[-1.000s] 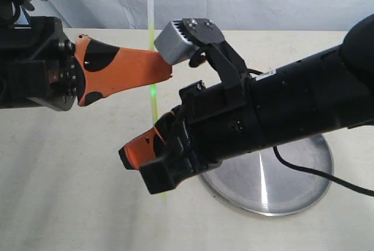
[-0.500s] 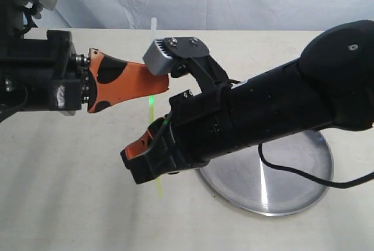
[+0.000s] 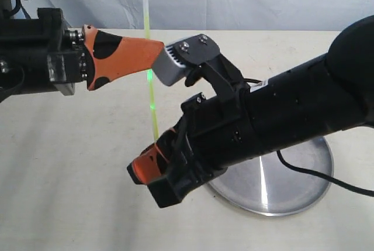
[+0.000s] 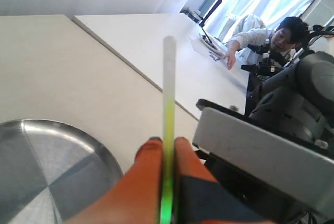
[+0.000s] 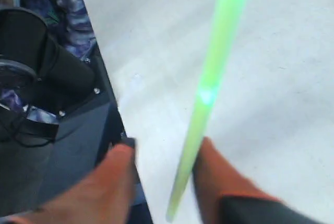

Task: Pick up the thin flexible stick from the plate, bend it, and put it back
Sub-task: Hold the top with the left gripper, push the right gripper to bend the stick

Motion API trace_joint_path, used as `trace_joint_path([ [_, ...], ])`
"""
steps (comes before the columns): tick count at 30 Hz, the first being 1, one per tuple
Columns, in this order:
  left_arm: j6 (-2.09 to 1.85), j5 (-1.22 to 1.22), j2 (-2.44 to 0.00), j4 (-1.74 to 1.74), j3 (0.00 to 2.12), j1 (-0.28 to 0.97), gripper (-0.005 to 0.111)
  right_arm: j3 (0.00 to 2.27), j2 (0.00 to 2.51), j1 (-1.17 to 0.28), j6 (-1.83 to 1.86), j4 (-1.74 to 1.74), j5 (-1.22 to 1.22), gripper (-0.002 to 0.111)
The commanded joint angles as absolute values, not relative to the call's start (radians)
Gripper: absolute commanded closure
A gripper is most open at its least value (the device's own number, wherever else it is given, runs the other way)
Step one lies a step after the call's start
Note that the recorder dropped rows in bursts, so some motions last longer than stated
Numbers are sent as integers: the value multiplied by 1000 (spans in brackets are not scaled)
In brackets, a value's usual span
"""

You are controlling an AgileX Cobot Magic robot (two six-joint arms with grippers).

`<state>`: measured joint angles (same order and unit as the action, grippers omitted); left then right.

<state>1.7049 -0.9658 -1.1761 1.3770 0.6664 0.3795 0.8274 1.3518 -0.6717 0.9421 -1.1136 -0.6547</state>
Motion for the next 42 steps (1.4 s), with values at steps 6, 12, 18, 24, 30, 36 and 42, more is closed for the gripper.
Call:
trace_joint_path([
  [6,1723,-1049,-1163,1310,677,383,106,823,1343,-670,939,-1061,-478,54],
  [12,1721,-1048,-1163,1287,677,383,106,823,1343,-670,939,-1053,-537,105],
  [18,1690,-924,-1163,1328,677,383,106,823,1341,-670,931,-1070,-718,108],
  [24,1710,-872,-1163,1475,677,383,106,823,1262,-670,970,-1186,-735,108],
  [30,1725,-831,-1163,1495,677,383,106,823,1148,-670,995,-1233,-702,109],
  [36,1725,-973,-1163,1358,677,383,106,823,1161,-670,919,-1077,-644,109],
  [42,1715,-1091,-1163,1253,677,383,106,823,1251,-670,743,-844,-582,109],
])
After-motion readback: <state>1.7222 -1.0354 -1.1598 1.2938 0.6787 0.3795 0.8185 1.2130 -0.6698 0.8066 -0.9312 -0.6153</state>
